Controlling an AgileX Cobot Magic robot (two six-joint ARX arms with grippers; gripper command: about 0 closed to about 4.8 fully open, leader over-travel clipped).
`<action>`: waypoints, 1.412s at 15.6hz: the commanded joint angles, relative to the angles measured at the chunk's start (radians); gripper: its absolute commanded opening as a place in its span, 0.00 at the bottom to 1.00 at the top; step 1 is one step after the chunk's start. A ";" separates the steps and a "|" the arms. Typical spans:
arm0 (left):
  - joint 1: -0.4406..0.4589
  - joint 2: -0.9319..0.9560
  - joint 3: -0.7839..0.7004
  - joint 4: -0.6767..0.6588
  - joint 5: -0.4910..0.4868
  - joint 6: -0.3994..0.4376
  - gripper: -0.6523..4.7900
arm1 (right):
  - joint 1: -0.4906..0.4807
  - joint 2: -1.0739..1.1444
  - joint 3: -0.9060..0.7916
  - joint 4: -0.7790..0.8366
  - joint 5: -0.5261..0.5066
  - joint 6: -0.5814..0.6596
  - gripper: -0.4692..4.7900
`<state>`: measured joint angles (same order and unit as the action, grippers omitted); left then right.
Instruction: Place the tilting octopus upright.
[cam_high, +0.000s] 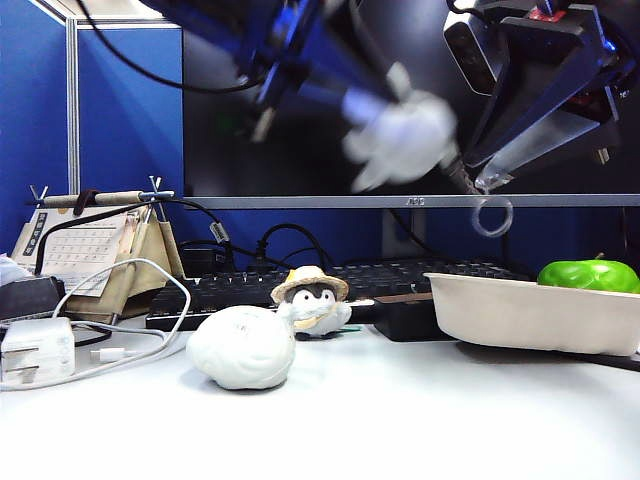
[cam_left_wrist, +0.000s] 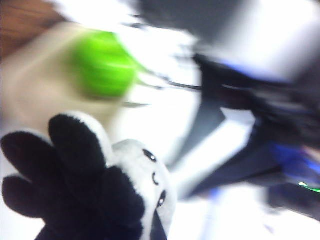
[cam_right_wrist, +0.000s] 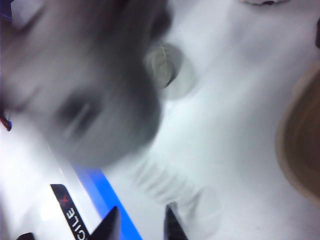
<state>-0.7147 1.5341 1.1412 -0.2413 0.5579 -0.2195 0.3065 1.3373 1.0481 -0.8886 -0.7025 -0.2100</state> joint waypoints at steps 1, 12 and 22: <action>0.000 -0.005 0.004 -0.079 -0.164 0.055 0.11 | 0.001 -0.004 0.002 0.009 0.012 0.000 0.47; -0.001 -0.006 0.004 -0.127 0.172 0.021 0.11 | 0.001 -0.004 0.002 0.032 -0.188 0.000 0.54; -0.001 -0.006 0.004 -0.076 0.232 0.021 0.11 | 0.002 -0.004 0.002 0.029 -0.199 0.000 0.09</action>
<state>-0.7147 1.5345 1.1404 -0.3561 0.7708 -0.2001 0.3077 1.3361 1.0481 -0.8642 -0.9089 -0.2073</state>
